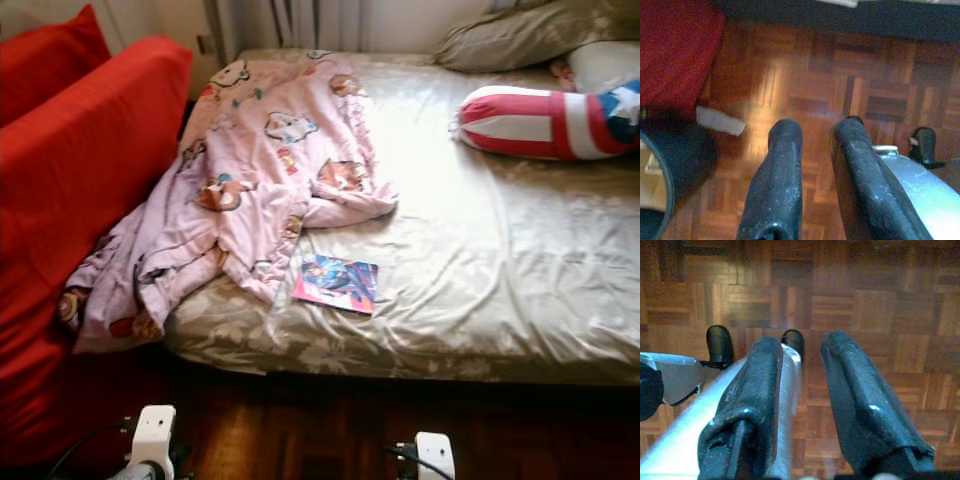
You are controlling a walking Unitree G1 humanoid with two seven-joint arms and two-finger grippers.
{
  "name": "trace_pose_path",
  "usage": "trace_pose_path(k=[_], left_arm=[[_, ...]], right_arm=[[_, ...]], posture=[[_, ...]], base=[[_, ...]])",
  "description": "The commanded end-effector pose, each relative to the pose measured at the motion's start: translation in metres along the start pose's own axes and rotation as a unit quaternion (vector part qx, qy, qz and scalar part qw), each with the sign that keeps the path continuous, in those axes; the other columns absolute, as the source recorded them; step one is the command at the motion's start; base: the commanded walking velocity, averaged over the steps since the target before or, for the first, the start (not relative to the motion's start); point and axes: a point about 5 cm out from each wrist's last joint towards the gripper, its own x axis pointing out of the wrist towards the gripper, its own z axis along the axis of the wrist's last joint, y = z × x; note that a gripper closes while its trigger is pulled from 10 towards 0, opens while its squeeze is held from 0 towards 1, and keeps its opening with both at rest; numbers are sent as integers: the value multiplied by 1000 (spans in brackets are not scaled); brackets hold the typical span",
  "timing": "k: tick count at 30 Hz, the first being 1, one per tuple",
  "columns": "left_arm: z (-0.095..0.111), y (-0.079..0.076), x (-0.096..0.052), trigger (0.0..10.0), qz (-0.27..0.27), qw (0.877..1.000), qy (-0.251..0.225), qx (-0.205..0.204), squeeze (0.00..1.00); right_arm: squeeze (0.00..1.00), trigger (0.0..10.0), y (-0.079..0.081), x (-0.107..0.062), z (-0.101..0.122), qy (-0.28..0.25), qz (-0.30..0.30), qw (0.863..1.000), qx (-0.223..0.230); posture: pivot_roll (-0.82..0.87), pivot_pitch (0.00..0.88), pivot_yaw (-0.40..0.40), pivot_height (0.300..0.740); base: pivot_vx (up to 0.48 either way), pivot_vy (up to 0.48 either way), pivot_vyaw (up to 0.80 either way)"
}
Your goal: Clean up the room
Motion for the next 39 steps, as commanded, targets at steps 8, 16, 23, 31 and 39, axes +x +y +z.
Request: trace_pose_path(k=[8,16,23,31,39], left_arm=[[-11,2,-2,10000,1,1000,21,-4,0],[-11,3,-3,10000,2,1000,19,-7,0],[-12,2,-3,10000,2,1000,20,-9,0],[-6,-1,-2,10000,-1,1000,2,-24,0],[31,-12,3,10000,-36,994,-88,-45,0]], right_arm=[[0,10000,5,1,0,-1,-2,1000,24],[0,10000,5,1,2,-5,3,1000,9],[0,10000,8,1,2,-8,11,1000,3],[0,10000,4,1,5,-16,-1,1000,21],[0,10000,1,4,50,-111,-1,993,28]], posture=[[-20,189,16,740],[-20,190,16,740],[-23,191,13,740],[-19,196,10,740],[-22,193,11,740]], base=[[267,0,0],[271,0,0],[275,0,650],[35,0,300],[0,0,0]])
